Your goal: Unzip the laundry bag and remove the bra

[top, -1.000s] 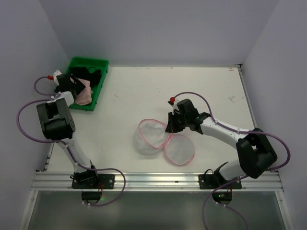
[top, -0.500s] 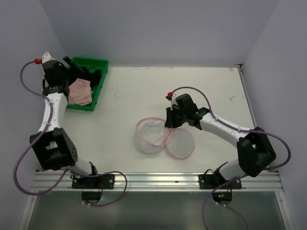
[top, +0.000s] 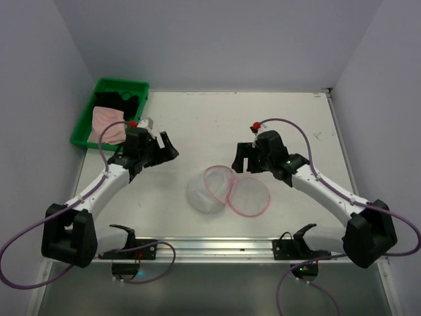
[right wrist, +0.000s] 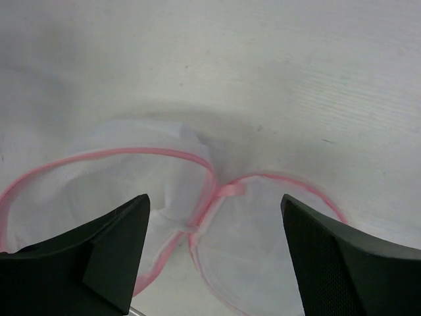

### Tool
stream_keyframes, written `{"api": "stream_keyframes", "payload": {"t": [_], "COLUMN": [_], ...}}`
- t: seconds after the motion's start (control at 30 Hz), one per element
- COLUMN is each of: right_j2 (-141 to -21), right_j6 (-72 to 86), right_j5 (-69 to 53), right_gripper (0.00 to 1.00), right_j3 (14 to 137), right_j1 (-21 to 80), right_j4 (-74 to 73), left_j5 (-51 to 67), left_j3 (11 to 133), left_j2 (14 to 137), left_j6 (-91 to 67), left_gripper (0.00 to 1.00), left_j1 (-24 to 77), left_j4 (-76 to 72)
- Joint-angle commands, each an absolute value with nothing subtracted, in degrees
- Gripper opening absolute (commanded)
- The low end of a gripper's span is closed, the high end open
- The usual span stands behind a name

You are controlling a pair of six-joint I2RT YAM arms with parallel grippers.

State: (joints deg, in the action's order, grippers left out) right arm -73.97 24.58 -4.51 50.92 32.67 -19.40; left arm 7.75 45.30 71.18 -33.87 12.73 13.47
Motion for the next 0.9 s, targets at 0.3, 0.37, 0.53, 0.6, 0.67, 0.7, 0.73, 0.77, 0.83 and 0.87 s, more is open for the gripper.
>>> {"api": "stream_keyframes", "payload": {"t": [0.3,0.37,0.53,0.6,0.67,0.7,0.73,0.77,0.83,0.87], "right_j2": [-58.62,-59.94,-65.12,-68.80,-72.23,-72.85,-73.30,-73.39,-72.86,-72.34], "right_j6": [46.49,47.19,46.85,45.01,43.95,43.77,43.68,43.68,43.51,42.81], "right_j5": [0.27,-0.69,-6.75,-10.96,-12.74,-13.18,-13.44,-13.62,-11.79,-10.21], "right_gripper": [0.95,0.95,0.92,0.88,0.77,0.71,0.60,0.54,0.36,0.30], "right_j3": [29.27,28.83,28.13,28.74,29.44,29.62,29.62,29.53,30.06,31.10], "right_j1": [20.57,20.30,20.21,20.21,20.21,20.21,20.21,20.21,20.21,20.21], "right_j4": [-24.87,-24.87,-22.07,-20.05,-18.90,-18.55,-18.11,-18.02,-18.54,-19.94], "left_j5": [3.53,0.81,0.26,-2.19,-3.16,-3.95,-4.48,-4.83,-5.89,-6.06], "left_j3": [32.87,31.91,29.89,29.36,28.83,28.74,28.65,28.65,28.48,28.48], "left_j2": [71.89,73.73,77.60,78.22,78.22,78.05,77.61,77.35,76.21,75.77], "left_j6": [-43.33,-44.38,-46.93,-47.37,-47.55,-47.55,-47.55,-47.37,-47.37,-47.37], "left_gripper": [0.86,0.81,0.57,0.41,0.31,0.24,0.21,0.18,0.09,0.06], "left_j1": [32.51,33.92,35.42,35.51,35.60,35.51,35.59,35.60,35.60,35.60], "left_j4": [3.52,2.56,-1.58,-1.76,-1.67,-1.50,-1.15,-0.62,-0.18,-0.09]}}
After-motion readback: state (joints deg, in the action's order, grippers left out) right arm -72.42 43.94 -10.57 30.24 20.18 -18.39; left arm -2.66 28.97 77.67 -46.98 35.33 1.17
